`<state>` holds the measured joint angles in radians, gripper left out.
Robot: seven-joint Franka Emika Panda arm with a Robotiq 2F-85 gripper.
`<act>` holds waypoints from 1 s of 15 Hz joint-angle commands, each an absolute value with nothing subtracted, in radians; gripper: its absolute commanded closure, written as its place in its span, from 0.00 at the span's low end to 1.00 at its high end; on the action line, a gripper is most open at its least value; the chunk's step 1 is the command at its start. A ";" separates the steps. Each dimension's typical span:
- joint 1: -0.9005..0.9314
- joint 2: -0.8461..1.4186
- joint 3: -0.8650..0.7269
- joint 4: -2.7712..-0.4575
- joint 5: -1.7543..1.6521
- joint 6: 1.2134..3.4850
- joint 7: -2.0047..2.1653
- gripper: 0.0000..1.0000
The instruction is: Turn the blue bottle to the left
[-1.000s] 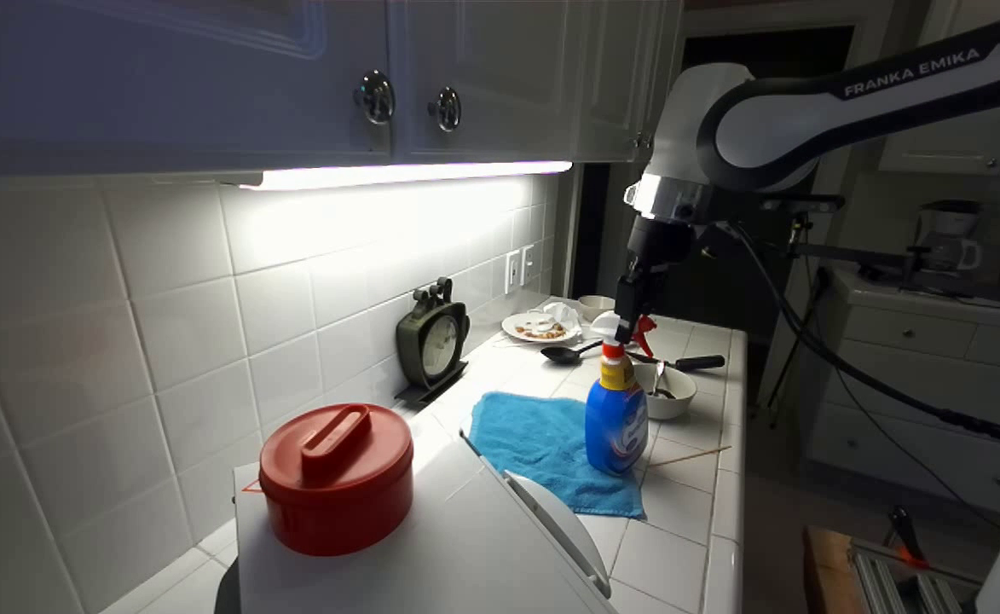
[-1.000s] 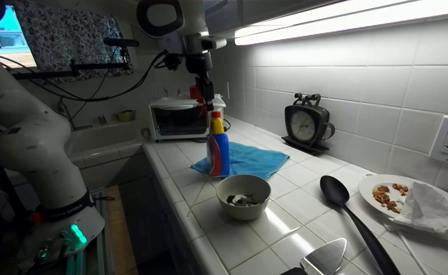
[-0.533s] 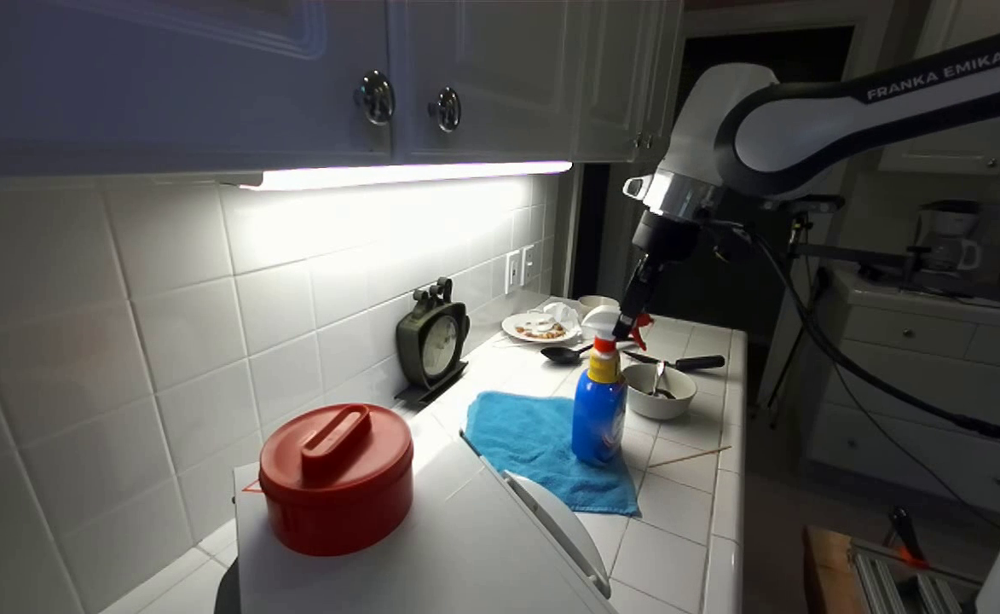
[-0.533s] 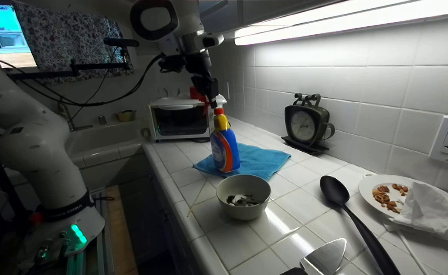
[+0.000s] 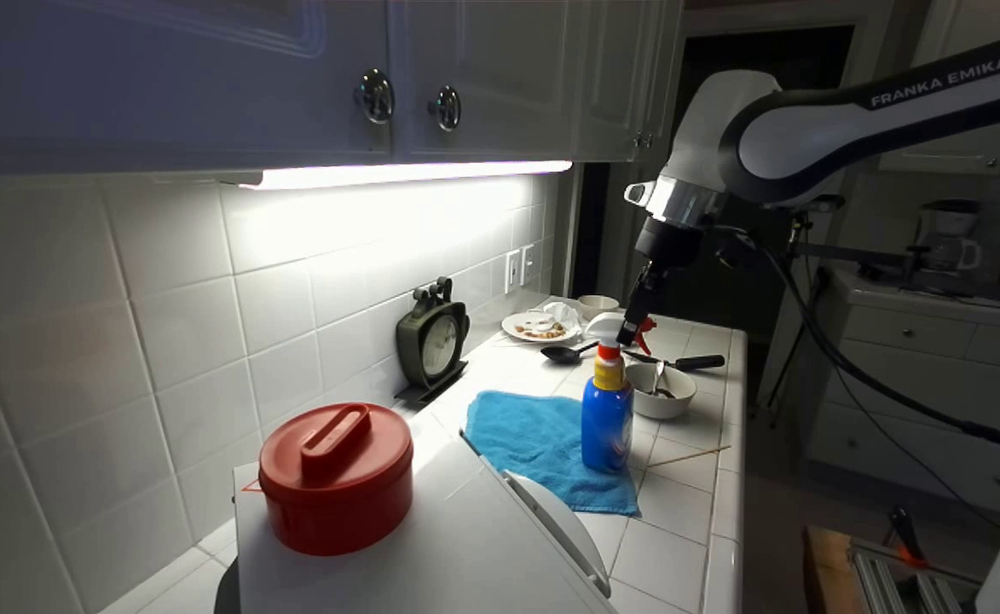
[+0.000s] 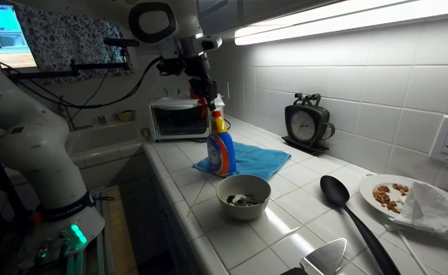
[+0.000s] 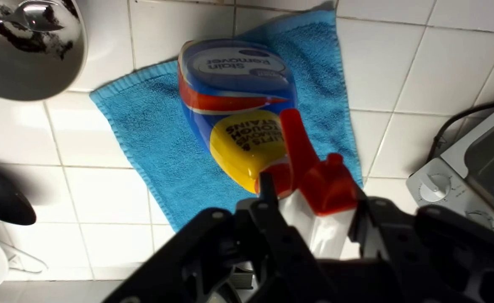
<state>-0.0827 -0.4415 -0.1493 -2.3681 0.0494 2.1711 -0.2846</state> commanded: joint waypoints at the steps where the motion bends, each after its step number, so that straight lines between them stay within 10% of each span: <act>1: -0.065 -0.471 -0.164 -2.373 0.035 2.201 -0.348 0.86; 15: 0.062 -0.553 -0.270 -2.379 0.128 2.222 -0.813 0.86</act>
<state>0.0188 -0.4878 -0.2318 -2.3817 0.0692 2.2220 -0.6922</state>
